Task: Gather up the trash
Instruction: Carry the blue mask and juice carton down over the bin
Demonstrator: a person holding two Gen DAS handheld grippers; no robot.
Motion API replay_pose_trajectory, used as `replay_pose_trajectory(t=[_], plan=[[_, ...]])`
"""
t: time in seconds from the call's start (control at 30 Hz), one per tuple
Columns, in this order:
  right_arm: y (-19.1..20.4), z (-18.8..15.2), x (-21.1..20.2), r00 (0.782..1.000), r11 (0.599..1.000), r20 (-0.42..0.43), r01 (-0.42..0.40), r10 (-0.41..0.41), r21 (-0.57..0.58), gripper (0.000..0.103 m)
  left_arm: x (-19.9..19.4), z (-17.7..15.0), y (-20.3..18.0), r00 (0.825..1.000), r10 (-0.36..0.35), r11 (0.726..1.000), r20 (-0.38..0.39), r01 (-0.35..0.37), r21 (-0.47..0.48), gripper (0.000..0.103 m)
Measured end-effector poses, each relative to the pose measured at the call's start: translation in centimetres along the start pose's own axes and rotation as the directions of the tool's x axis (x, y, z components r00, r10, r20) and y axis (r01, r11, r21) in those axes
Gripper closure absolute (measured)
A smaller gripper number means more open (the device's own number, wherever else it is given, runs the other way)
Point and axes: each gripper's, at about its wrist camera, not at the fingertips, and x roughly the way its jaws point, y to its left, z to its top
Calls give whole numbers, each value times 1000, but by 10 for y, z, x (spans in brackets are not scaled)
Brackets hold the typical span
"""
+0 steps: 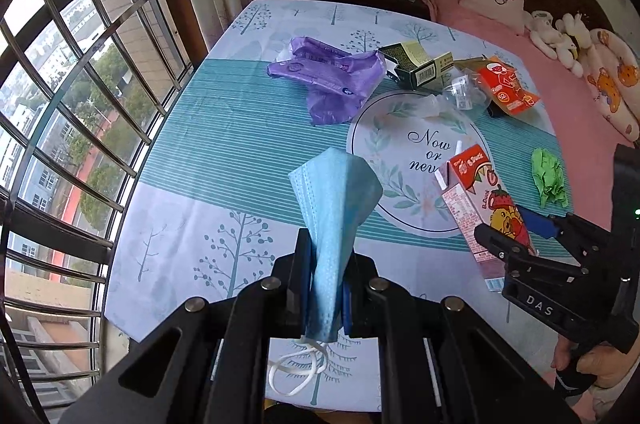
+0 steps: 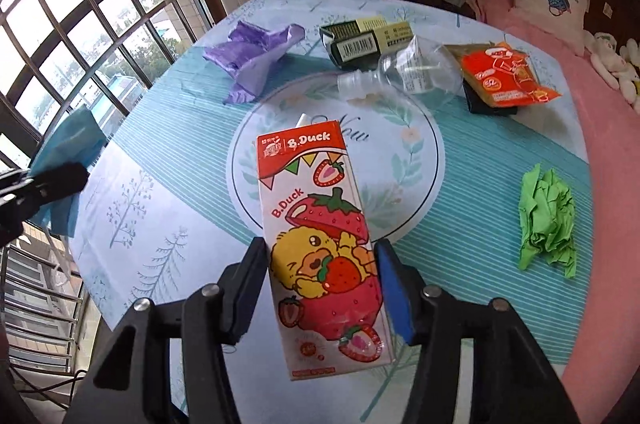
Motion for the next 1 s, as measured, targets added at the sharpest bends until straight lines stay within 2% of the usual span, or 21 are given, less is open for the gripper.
replay_pose_trajectory(t=[0.27,0.43,0.57,0.8,1.0], plan=[[21,-16,-54,992,996,128,-10,-2,88,49,-25,-12,2,999,-36,995,37,33,96,93],[40,-48,-85,982,980,189,-11,-28,200,49,-46,-33,11,996,-73,978,53,61,197,93],[67,-83,-105,972,958,223,2,-69,286,49,-63,-63,25,993,-103,955,55,84,284,93],[120,-154,-129,963,923,243,16,-118,385,49,-84,-122,54,988,-156,915,22,136,381,93],[147,-211,-123,980,892,163,31,-117,452,49,-80,-177,64,983,-172,885,-67,184,428,93]])
